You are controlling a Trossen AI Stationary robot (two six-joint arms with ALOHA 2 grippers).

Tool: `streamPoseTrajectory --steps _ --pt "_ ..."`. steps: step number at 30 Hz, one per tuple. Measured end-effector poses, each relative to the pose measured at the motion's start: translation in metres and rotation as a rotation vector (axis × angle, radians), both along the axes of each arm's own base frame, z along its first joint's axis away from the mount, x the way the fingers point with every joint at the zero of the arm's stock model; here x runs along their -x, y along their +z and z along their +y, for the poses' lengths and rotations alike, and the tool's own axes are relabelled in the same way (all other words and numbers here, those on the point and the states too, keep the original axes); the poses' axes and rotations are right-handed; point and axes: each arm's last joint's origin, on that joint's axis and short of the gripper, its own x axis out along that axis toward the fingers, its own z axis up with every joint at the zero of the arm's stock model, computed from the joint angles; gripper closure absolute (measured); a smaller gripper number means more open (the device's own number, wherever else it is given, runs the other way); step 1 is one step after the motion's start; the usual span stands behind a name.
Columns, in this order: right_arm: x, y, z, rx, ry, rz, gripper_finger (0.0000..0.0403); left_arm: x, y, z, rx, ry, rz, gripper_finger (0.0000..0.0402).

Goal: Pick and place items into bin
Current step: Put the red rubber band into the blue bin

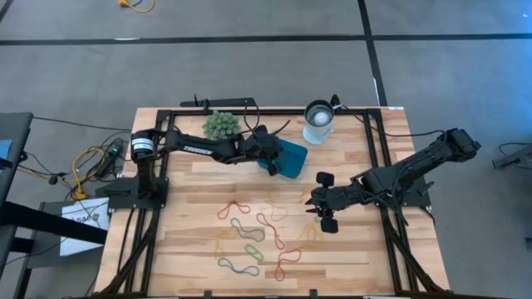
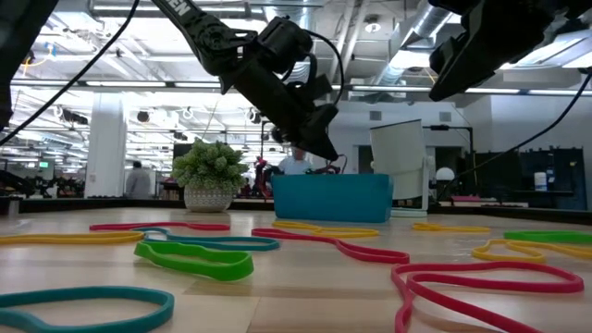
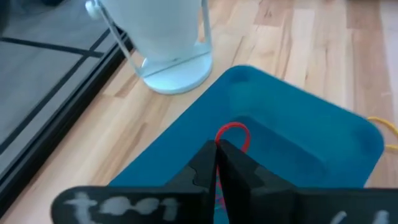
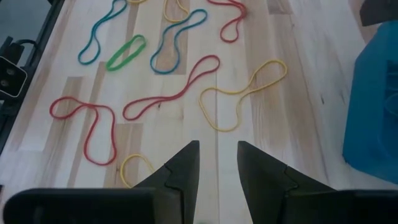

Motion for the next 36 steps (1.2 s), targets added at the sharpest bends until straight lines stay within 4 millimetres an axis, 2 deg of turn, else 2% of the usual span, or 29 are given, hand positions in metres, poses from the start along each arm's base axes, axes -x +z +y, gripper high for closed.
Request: streamPoseTrajectory --steps 9,14,16,18,21,25,31,34,36 --pt "0.0 0.0 0.0 0.0 0.0 0.001 0.03 0.001 -0.002 -0.001 0.013 0.008 0.018 0.0297" --pt "0.001 -0.001 0.0 0.004 0.0 0.01 0.03 -0.001 0.002 0.0 0.074 0.05 -0.026 0.027" --pt "0.001 -0.001 0.0 0.003 -0.001 0.01 0.03 -0.004 0.011 -0.001 0.115 0.046 -0.056 0.027" --pt "0.001 -0.001 0.0 -0.011 -0.012 0.013 0.03 -0.005 0.03 -0.002 0.136 0.015 -0.069 0.0273" --pt "0.001 -0.001 0.0 -0.02 -0.022 0.016 0.03 0.0 0.059 -0.004 0.164 -0.023 0.015 0.0282" --pt "0.002 -0.002 -0.001 -0.015 -0.023 0.031 0.03 0.021 0.094 -0.01 0.218 -0.059 0.217 0.0295" --pt "0.002 -0.003 -0.002 -0.04 -0.065 0.044 0.03 0.075 0.139 -0.031 0.243 0.041 0.381 0.0305" --pt "0.003 -0.004 -0.003 -0.015 -0.046 0.057 0.03 0.109 0.149 -0.051 0.225 0.114 0.38 0.0305" --pt "0.004 -0.004 -0.003 -0.003 -0.036 0.061 0.03 0.127 0.141 -0.065 0.191 0.163 0.349 0.0305"
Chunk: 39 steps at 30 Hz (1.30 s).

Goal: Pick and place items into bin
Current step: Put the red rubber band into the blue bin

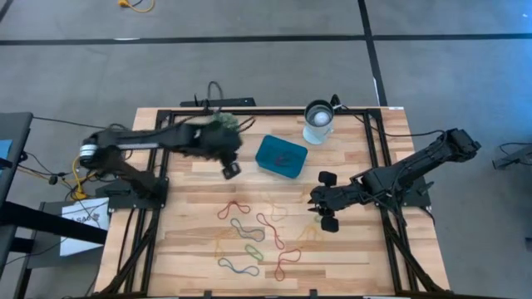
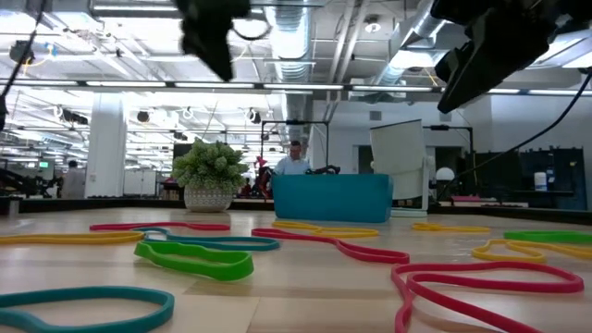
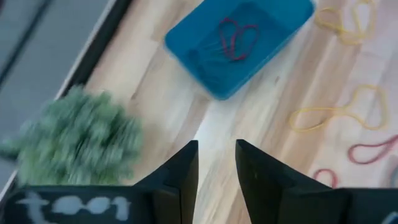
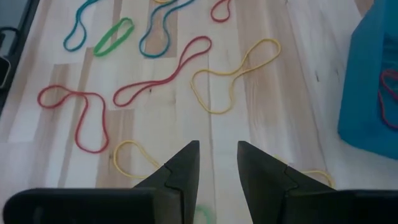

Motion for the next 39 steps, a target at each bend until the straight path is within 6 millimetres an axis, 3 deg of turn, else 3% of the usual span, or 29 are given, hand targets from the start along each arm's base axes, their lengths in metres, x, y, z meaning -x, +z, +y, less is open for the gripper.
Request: streamPoseTrajectory --steps 3,7,14,22,27,39 --pt "-0.001 0.001 0.0 0.038 0.021 -0.019 0.03 0.019 -0.027 -0.021 -0.019 0.054 -0.115 0.0305" --pt "-0.005 -0.005 0.001 0.034 0.047 -0.127 0.03 0.029 -0.08 -0.043 0.089 0.081 -0.293 0.0305" --pt "-0.001 -0.025 0.0 0.011 0.048 -0.159 0.03 0.041 -0.149 -0.052 0.2 0.013 -0.334 0.0306" --pt "0.001 -0.029 -0.001 0.01 0.043 -0.148 0.03 0.036 -0.186 -0.066 0.173 -0.252 -0.169 0.0306" --pt "0.001 -0.029 -0.001 0.012 0.043 -0.146 0.03 0.029 -0.207 -0.071 0.162 -0.288 -0.116 0.0306" --pt "0.001 -0.029 -0.001 0.014 0.044 -0.143 0.03 0.025 -0.219 -0.08 0.154 -0.304 -0.11 0.0306"
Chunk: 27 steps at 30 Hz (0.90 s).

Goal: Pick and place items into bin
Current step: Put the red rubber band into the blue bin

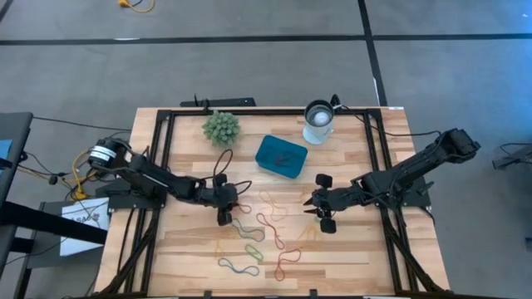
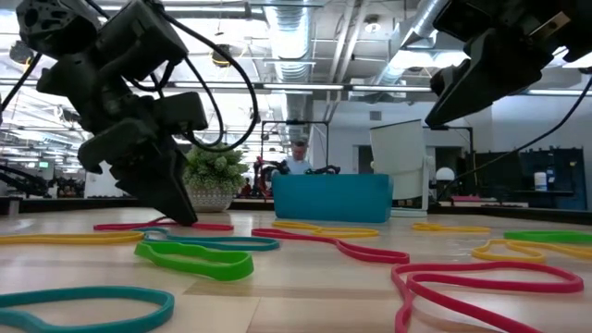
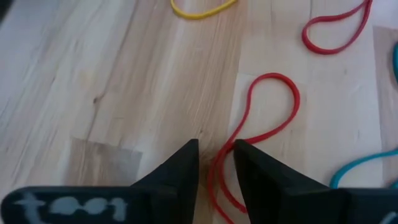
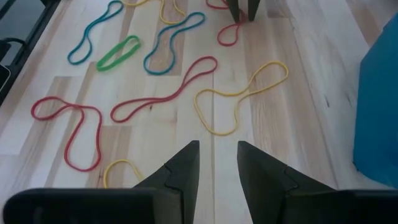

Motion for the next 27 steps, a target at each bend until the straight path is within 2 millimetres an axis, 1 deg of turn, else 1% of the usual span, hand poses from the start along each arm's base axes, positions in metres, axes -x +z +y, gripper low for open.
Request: streamPoseTrajectory --steps 2,4,8,10,12,14,15,17,19,21,22,25,27 --pt "0.0 0.0 0.0 0.0 0.0 0.0 0.03 0.001 -0.001 -0.003 -0.004 -0.002 0.007 0.0311" --pt "0.0 0.0 0.0 0.0 0.0 0.0 0.03 0.004 -0.002 -0.006 -0.001 0.001 0.029 0.0328" --pt "0.0 0.0 0.0 0.001 0.001 0.001 0.03 0.01 -0.004 -0.012 0.026 0.033 0.079 0.0387" --pt "0.0 0.0 0.0 0.003 0.0 0.002 0.03 0.01 -0.004 -0.014 0.029 0.059 0.056 0.0395" --pt "0.0 0.0 -0.001 0.011 0.004 -0.001 0.03 0.005 -0.001 -0.016 0.02 0.061 -0.014 0.0399" --pt "-0.001 0.0 0.0 0.018 0.012 -0.009 0.03 -0.004 0.006 -0.019 -0.019 0.005 -0.077 0.04" --pt "-0.001 0.001 0.0 0.016 0.013 -0.014 0.03 -0.011 0.011 -0.022 -0.047 -0.026 -0.11 0.0401" --pt "-0.001 0.001 0.0 0.013 0.012 -0.02 0.03 -0.028 0.033 -0.022 -0.146 -0.021 -0.214 0.0401" --pt "-0.001 0.002 0.0 0.012 0.012 -0.022 0.03 -0.044 0.052 -0.015 -0.271 0.066 -0.286 0.0401" --pt "-0.002 0.002 0.0 0.01 0.012 -0.028 0.03 -0.058 0.069 -0.006 -0.38 0.151 -0.317 0.0401" --pt "-0.002 0.002 0.0 0.009 0.012 -0.031 0.03 -0.066 0.082 -0.001 -0.405 0.185 -0.35 0.0401" --pt "-0.002 0.003 0.0 0.006 0.012 -0.039 0.03 -0.087 0.117 0.022 -0.42 0.268 -0.434 0.0401" --pt "-0.002 0.003 0.0 0.005 0.012 -0.039 0.03 -0.099 0.134 0.042 -0.397 0.297 -0.472 0.0401"
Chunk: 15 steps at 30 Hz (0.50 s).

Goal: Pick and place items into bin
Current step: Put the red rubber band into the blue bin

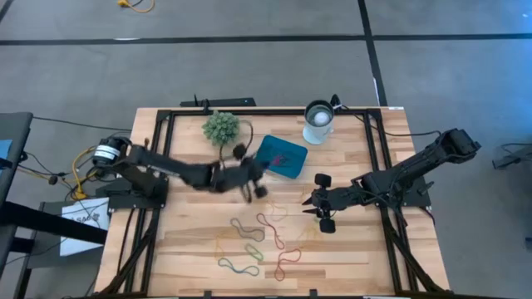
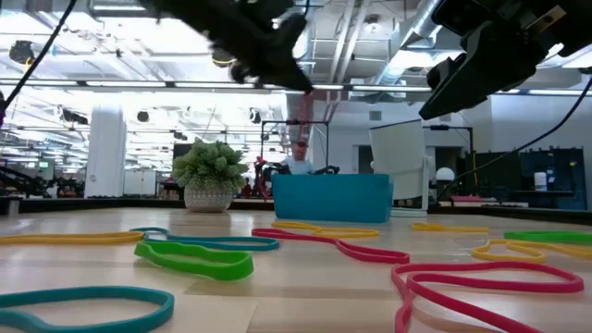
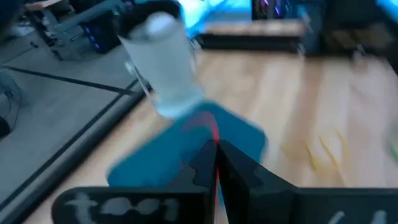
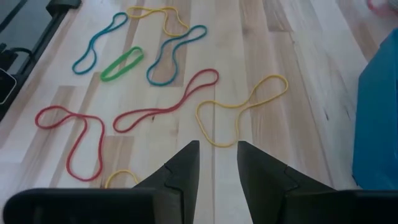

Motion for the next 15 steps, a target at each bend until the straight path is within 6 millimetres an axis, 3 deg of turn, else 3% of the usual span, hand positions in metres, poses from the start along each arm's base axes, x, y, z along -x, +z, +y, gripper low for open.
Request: streamPoseTrajectory --steps 3,6,10,15 --pt "0.0 0.0 0.0 -0.001 -0.001 0.0 0.03 -0.012 0.018 0.028 0.021 -0.034 -0.045 0.0401" --pt "0.0 0.0 0.0 -0.006 -0.004 0.001 0.03 -0.022 0.016 0.053 0.065 -0.042 -0.056 0.0401" --pt "0.0 0.0 0.0 -0.005 -0.005 0.003 0.03 -0.031 -0.014 0.076 0.101 0.008 0.022 0.0401" --pt "0.0 0.0 0.0 -0.008 -0.007 0.005 0.03 -0.041 -0.053 0.086 0.118 0.021 0.117 0.0401"
